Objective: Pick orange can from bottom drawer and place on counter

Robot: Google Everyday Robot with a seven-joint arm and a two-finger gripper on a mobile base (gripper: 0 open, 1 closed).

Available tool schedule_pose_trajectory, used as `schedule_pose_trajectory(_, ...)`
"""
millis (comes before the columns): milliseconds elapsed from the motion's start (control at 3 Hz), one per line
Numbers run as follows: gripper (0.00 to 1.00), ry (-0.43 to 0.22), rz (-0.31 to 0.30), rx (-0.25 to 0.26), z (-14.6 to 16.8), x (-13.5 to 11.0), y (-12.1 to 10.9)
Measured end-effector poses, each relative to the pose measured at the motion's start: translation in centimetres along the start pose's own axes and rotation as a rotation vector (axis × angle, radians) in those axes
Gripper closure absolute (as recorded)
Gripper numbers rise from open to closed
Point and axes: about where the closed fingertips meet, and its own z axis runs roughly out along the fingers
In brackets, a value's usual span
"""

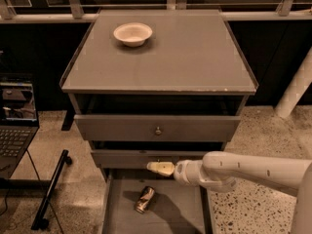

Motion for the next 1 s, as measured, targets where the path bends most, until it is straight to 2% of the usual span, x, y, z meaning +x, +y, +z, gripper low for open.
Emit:
schedule_pose_trajectory(333,0.0,-0.005,0.001,-0.001,0.1,0.1,0.0)
schedule_pose_trajectory(667,0.0,-0.074,0.029,-0.016,2.4,1.8,-1.6)
schedule_pose_trajectory(1000,0.0,-0.157,0.062,0.006,5.7,2.6,-3.6)
